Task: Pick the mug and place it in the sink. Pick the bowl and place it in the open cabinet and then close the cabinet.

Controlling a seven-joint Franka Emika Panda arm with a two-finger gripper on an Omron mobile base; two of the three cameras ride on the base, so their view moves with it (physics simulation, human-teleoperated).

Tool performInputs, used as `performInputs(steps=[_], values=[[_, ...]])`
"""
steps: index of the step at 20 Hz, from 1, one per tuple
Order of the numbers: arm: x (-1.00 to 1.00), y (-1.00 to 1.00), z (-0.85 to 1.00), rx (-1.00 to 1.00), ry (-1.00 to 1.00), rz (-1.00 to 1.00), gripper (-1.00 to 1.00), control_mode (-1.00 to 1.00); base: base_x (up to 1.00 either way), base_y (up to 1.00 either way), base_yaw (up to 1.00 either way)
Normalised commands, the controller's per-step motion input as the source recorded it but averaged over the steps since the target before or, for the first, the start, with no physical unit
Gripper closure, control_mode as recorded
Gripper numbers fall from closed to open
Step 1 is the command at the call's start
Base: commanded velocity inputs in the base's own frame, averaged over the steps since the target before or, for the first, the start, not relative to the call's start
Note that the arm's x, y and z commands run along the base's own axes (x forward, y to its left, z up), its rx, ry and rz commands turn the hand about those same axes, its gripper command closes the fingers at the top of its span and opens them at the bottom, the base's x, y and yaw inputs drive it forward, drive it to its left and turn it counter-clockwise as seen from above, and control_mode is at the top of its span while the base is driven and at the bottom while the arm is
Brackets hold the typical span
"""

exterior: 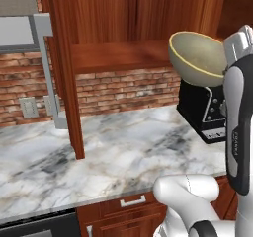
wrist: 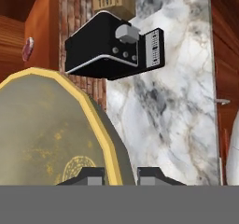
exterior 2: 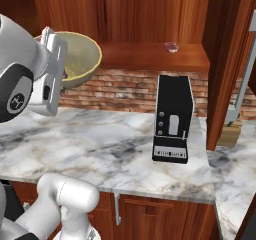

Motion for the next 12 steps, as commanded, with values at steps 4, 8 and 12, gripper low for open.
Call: performInputs(steps=[4, 8, 12], values=[[0.28, 0.00, 0.25, 0.00, -0.13, 0.02, 1.00, -1.00, 0.00, 0.00, 0.00], [0.51, 0.00, 0.06, 0.00, -0.04, 0.00, 1.00, -1.00, 0.00, 0.00, 0.00], [0.56, 0.00, 0.05, 0.00, -0.01, 0.00, 1.00, -1.00, 0.00, 0.00, 0.00]])
